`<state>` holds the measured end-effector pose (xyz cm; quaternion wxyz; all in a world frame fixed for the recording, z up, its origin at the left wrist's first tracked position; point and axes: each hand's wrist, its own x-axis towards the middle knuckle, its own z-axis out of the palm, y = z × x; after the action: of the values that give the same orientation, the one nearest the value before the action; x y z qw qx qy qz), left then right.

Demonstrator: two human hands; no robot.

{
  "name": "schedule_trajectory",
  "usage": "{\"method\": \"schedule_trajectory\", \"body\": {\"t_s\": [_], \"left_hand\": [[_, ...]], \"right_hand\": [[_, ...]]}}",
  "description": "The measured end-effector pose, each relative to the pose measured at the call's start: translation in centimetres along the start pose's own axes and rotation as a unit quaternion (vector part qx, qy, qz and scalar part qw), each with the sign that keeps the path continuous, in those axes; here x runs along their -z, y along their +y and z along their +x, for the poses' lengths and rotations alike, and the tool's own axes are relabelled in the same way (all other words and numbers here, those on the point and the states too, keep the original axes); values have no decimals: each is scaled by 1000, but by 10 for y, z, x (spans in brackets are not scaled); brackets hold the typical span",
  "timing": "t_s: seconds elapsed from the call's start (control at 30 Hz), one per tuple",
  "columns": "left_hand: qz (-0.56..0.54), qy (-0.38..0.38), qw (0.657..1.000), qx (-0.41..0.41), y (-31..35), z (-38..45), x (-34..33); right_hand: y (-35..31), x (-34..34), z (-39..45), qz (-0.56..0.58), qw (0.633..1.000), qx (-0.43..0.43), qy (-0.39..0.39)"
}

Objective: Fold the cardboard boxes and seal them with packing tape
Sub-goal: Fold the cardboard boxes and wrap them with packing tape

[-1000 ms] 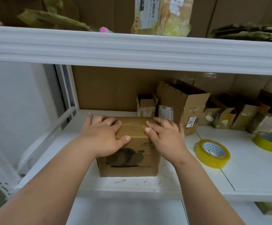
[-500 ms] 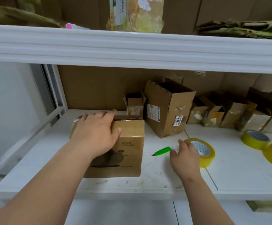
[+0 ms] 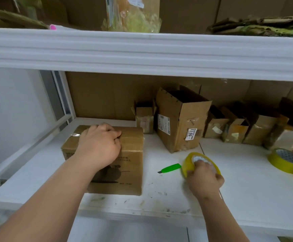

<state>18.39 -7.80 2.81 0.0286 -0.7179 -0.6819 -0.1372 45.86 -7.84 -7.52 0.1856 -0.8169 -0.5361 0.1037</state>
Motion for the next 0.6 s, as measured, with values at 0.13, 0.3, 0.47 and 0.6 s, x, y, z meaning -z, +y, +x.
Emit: {"method": "schedule_trajectory", "body": {"t_s": [0.13,0.3,0.47,0.6], "left_hand": [[-54,-17,998,-5,-1,2,0],[-101,-30,994,-10,-9,0,7],[-312,-88,946,22,-27,1,17],[-490,-87,867,32,-38,-3,27]], "right_hand": [[-28,26,-9,210,975,74,-8],[-68,55,-31,296,930,219,11],[-107,68,-58,306,888,341,39],[-132,63,-68,242,882,403,40]]}}
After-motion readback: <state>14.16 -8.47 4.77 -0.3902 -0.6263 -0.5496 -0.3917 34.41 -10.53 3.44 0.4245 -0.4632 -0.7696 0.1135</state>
